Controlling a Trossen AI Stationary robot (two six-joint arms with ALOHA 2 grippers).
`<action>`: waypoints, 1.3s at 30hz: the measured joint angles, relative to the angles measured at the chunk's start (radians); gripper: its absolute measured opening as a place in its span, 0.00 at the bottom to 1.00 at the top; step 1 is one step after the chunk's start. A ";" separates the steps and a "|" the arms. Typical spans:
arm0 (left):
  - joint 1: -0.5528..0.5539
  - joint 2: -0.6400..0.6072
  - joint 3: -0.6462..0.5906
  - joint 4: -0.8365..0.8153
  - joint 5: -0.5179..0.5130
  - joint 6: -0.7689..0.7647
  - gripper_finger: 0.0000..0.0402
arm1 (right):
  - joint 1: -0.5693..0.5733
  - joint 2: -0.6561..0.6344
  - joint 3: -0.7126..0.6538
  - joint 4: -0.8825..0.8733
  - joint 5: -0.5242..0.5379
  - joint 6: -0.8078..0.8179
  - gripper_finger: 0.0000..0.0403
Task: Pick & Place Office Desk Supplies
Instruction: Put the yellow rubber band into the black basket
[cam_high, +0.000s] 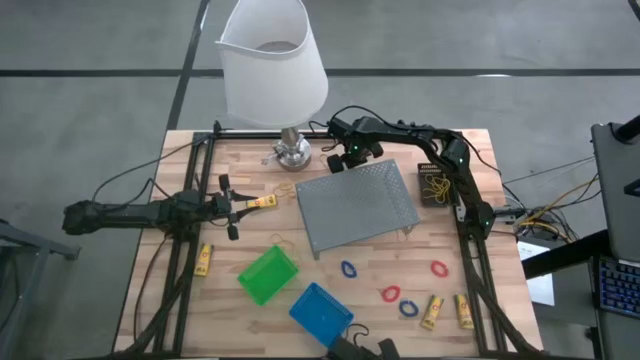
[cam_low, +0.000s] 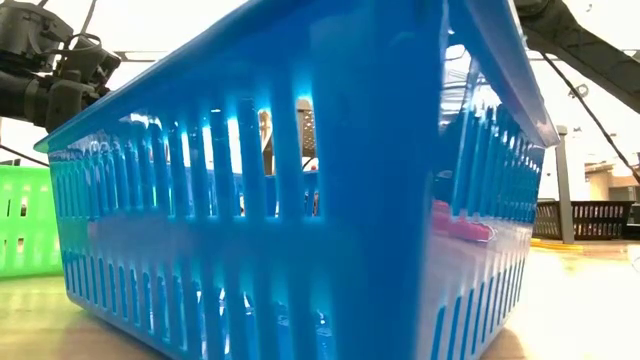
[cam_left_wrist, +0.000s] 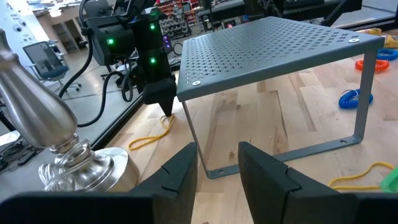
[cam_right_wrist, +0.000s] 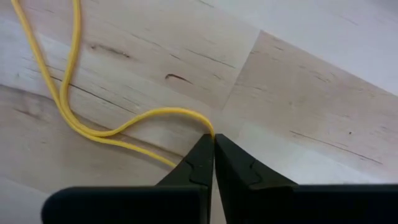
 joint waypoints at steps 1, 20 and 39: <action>0.000 0.000 0.000 0.000 0.000 0.000 0.29 | 0.000 0.000 0.000 0.000 0.000 0.000 0.02; 0.000 0.000 0.000 0.000 0.000 0.000 0.29 | 0.006 -0.005 0.027 0.009 -0.003 -0.004 0.02; 0.000 0.000 0.000 0.000 0.000 0.000 0.29 | 0.006 -0.030 0.049 -0.052 0.112 -0.022 0.02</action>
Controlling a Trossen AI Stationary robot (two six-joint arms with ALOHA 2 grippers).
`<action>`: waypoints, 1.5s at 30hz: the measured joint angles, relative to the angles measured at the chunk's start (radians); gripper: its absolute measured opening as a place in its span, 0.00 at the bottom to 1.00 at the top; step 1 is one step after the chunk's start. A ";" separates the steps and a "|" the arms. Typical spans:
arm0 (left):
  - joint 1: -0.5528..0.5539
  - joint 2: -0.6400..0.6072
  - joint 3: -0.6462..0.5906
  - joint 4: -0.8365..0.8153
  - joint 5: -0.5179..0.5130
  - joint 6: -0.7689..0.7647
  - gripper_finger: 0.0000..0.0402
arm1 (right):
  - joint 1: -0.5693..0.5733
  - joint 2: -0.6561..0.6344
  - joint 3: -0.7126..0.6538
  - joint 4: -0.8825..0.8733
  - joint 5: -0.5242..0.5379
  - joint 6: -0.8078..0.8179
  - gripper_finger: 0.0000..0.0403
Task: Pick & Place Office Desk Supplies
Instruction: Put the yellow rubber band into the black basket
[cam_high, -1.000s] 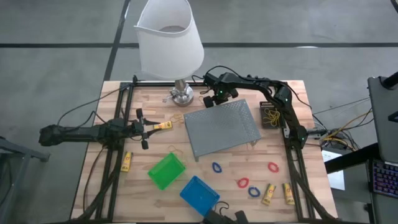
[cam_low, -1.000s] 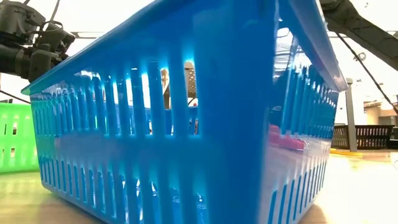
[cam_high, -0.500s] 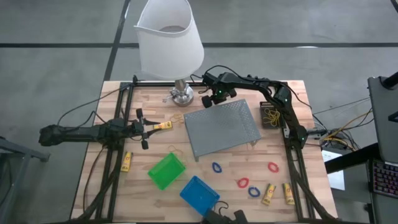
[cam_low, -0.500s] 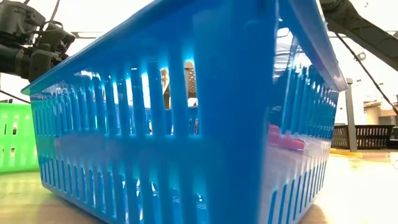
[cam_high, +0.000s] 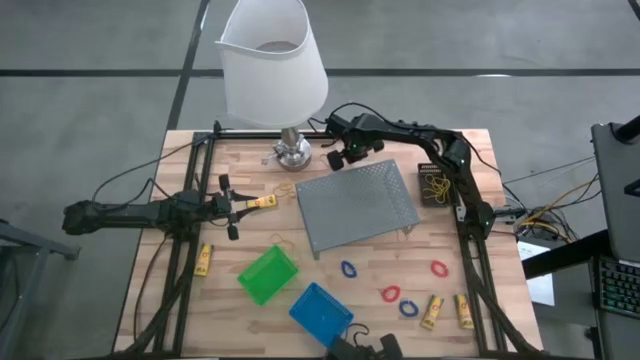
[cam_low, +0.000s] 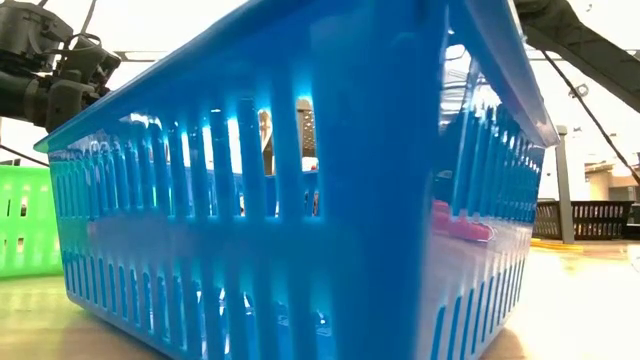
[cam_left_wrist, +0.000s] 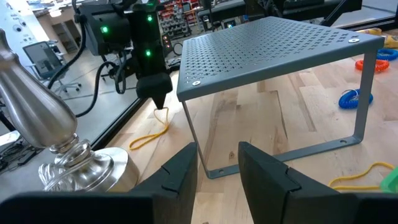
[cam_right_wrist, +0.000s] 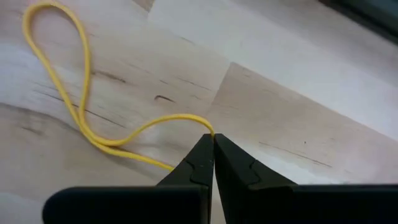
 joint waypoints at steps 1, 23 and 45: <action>0.000 0.000 0.000 0.000 0.000 0.000 0.29 | 0.000 -0.005 0.000 -0.001 0.006 -0.005 0.02; 0.000 0.000 0.000 0.000 0.000 0.000 0.29 | -0.010 -0.282 0.001 -0.114 0.237 -0.035 0.02; 0.000 0.000 0.000 0.000 0.000 0.000 0.29 | -0.003 -0.621 0.000 -0.604 0.473 0.249 0.02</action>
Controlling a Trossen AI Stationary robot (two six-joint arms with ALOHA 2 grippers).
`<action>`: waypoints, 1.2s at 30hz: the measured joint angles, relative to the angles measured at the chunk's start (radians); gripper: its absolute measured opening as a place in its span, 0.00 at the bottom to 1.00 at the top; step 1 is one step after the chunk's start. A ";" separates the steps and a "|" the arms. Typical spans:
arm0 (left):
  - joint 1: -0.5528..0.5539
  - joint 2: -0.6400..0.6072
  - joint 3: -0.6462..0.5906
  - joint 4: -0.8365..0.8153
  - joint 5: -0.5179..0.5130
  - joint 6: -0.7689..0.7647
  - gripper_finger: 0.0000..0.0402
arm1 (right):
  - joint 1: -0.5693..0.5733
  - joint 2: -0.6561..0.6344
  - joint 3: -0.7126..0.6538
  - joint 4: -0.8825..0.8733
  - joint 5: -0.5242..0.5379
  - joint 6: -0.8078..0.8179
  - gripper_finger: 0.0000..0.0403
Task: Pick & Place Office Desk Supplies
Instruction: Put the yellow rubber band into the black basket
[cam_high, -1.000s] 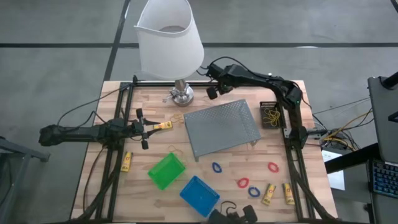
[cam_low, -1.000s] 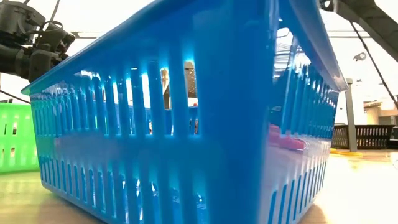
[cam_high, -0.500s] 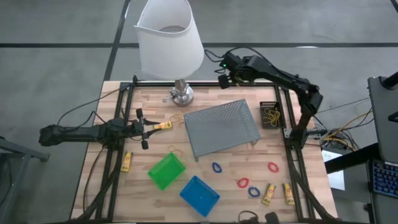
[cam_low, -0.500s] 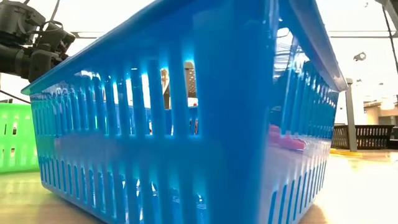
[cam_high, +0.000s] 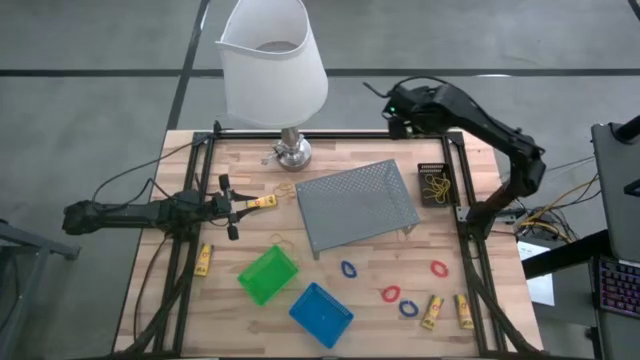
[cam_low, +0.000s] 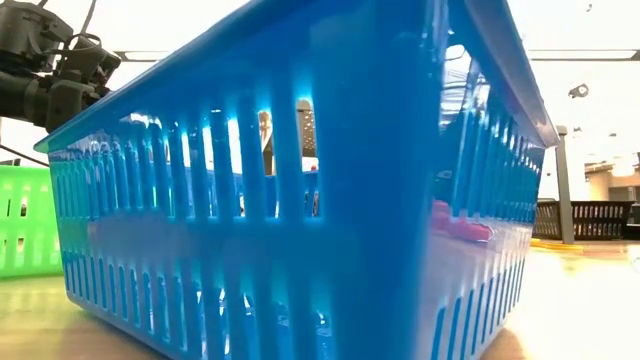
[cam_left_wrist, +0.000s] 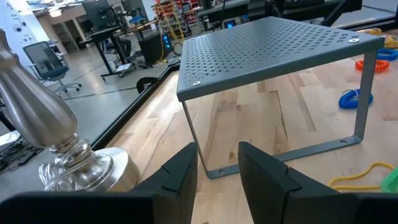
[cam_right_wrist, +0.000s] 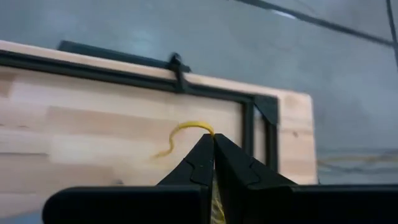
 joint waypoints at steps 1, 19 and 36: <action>0.000 0.000 0.000 0.000 0.000 0.000 0.29 | 0.000 -0.013 -0.002 -0.018 0.002 0.019 0.02; 0.000 0.000 0.000 0.000 0.000 0.000 0.29 | 0.000 -0.321 -0.320 -0.013 -0.050 0.202 0.02; 0.000 0.000 0.000 0.000 0.000 0.000 0.29 | 0.000 -0.512 -0.707 0.000 -0.096 0.426 0.02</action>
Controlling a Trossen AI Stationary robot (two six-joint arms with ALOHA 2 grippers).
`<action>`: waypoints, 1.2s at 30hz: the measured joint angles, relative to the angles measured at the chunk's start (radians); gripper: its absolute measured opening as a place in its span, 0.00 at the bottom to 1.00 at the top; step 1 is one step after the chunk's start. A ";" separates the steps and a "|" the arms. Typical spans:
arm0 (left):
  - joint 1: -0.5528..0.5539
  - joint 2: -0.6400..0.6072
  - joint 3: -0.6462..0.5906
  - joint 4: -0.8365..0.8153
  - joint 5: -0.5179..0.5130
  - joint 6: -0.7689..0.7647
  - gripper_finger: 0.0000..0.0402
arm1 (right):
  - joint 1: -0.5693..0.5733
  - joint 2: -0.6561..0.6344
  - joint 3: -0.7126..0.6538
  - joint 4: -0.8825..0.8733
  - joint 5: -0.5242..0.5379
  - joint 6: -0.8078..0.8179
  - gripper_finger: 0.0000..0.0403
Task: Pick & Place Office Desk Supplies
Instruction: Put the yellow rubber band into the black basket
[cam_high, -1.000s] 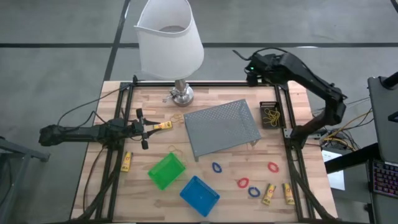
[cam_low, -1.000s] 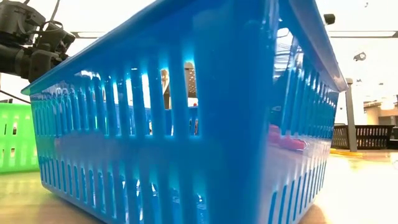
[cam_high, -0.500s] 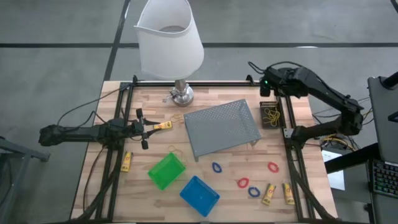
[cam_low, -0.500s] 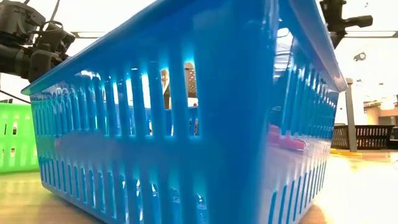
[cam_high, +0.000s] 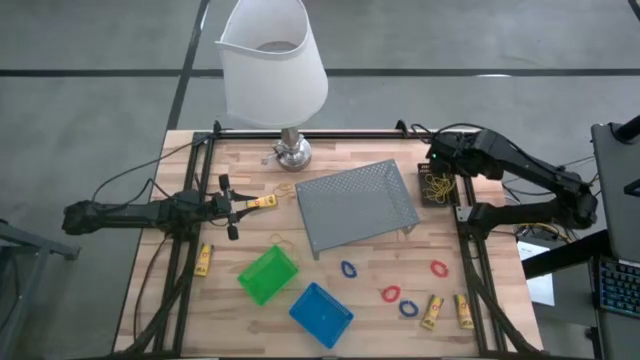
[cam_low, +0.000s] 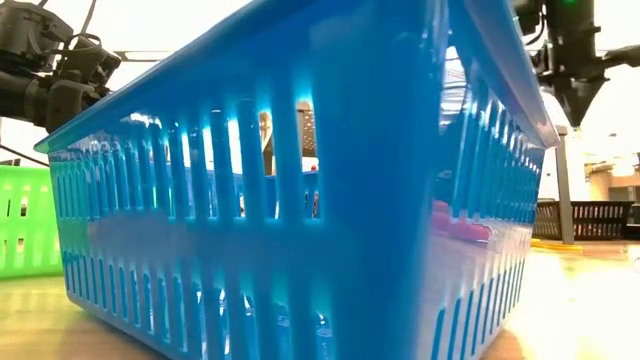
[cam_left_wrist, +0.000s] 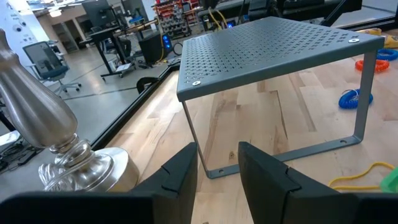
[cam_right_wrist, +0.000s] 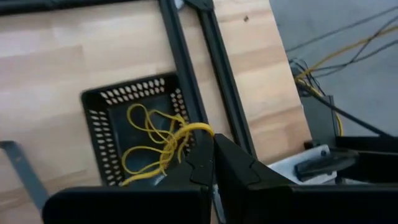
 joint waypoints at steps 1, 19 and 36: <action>0.000 0.000 0.000 0.000 0.000 0.000 0.29 | 0.000 -0.006 -0.015 0.004 -0.001 0.009 0.02; 0.000 0.000 0.000 0.000 0.000 0.000 0.29 | 0.000 -0.012 -0.217 0.319 -0.156 -0.077 0.02; 0.000 0.000 0.000 0.000 0.000 0.000 0.29 | 0.000 -0.005 -0.445 0.639 -0.234 -0.072 0.02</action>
